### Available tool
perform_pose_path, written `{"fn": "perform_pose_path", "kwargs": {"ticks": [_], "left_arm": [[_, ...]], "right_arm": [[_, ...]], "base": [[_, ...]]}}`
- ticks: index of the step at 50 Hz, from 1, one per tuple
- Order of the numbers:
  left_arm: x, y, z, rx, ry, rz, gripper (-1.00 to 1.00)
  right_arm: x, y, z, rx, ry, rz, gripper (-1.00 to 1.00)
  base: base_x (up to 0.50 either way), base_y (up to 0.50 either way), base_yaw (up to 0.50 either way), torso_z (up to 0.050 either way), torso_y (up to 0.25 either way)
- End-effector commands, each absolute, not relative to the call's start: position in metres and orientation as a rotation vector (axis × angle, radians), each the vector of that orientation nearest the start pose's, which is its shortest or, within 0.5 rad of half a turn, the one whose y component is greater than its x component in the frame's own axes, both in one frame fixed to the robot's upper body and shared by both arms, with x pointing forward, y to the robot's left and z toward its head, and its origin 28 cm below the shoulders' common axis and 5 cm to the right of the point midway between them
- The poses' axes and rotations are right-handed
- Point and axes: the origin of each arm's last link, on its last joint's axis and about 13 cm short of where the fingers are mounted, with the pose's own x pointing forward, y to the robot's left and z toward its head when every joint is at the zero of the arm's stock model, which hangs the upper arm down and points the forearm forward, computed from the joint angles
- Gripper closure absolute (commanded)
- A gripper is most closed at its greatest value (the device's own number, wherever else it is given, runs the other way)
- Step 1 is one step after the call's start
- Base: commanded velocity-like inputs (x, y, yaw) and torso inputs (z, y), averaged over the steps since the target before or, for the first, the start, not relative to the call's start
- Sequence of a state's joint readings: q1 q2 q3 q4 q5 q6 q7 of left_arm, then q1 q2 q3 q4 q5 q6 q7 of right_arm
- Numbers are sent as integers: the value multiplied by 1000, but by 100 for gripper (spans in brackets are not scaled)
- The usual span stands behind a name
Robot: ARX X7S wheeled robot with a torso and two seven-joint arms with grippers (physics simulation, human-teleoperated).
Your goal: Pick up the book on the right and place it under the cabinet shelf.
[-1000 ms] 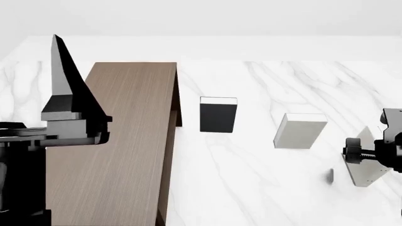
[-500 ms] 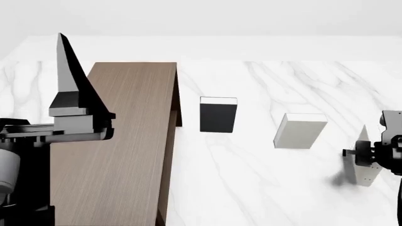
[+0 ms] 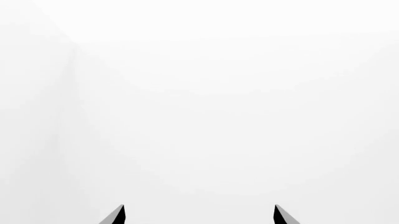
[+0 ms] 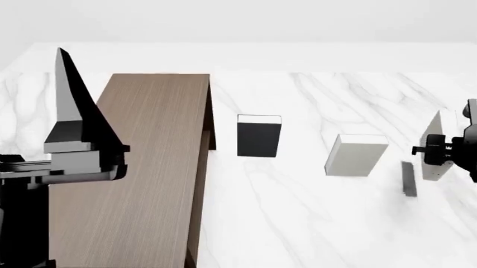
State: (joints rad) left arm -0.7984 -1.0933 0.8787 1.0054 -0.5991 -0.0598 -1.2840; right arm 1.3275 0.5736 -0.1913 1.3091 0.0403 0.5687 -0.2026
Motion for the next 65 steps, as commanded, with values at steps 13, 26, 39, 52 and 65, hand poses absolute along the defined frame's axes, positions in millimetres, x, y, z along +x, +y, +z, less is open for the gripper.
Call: {"fn": "perform_pose_path", "kwargs": {"ticks": [13,26,39,52,65], "left_arm": [[149,218,233,-12,-785,68,-100],[148,220,226,-19,-765,63,-100],[148,228,249,-25,-731,49,-100],[151,230,249,-49,-722,17,-100],[151,236,250,-89,-735,-28,-100]], "right_arm": [[331,-338,241,-128,280,-330,100],[282,-302,277,-64,41,-163,100],[236,-264,270,72,-39,56,100],[207,-232,258,147,-49,224,100],[185,-210,242,215,-66,304,100]], "base": [[0,0,0,0,1],[0,0,0,0,1],[0,0,0,0,2],[0,0,0,0,1],[0,0,0,0,2]]}}
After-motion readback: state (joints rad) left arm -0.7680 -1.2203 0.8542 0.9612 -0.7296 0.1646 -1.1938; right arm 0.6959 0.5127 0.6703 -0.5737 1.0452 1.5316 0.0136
